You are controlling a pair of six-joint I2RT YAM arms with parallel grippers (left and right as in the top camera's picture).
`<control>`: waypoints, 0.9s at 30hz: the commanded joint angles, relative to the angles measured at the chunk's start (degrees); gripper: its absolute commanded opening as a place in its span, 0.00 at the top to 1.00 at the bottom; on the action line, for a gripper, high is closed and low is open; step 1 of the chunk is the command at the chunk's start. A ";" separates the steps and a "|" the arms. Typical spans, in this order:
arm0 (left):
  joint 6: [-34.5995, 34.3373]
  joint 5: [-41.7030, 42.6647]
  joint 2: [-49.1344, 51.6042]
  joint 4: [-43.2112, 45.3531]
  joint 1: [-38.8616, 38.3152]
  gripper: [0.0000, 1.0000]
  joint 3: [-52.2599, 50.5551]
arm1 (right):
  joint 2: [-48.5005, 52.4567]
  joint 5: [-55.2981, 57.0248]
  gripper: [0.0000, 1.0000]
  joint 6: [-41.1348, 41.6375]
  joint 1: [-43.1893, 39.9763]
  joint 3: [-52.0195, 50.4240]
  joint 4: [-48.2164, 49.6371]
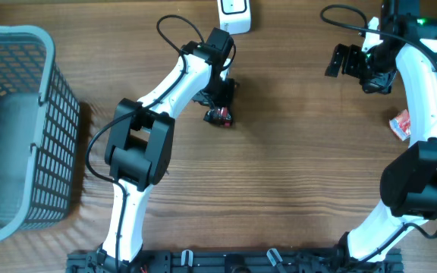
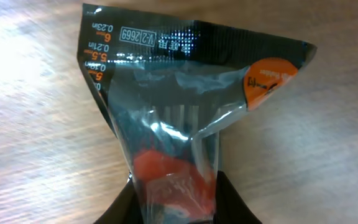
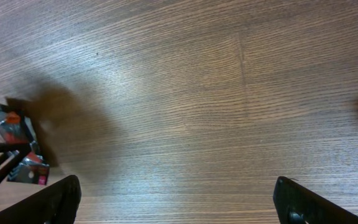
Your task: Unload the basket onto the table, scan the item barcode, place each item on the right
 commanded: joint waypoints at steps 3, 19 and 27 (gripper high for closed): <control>-2.43 11.45 2.86 -0.92 0.04 0.87 -1.97 | 0.02 0.52 0.00 -0.66 0.44 0.57 0.15; -6.03 28.20 1.33 -0.94 6.80 0.69 -1.97 | 0.02 0.50 0.00 -0.63 0.44 0.57 0.37; -17.46 4.20 -1.84 -0.90 0.09 0.00 -1.97 | 0.02 0.52 0.00 -0.85 0.44 0.46 1.03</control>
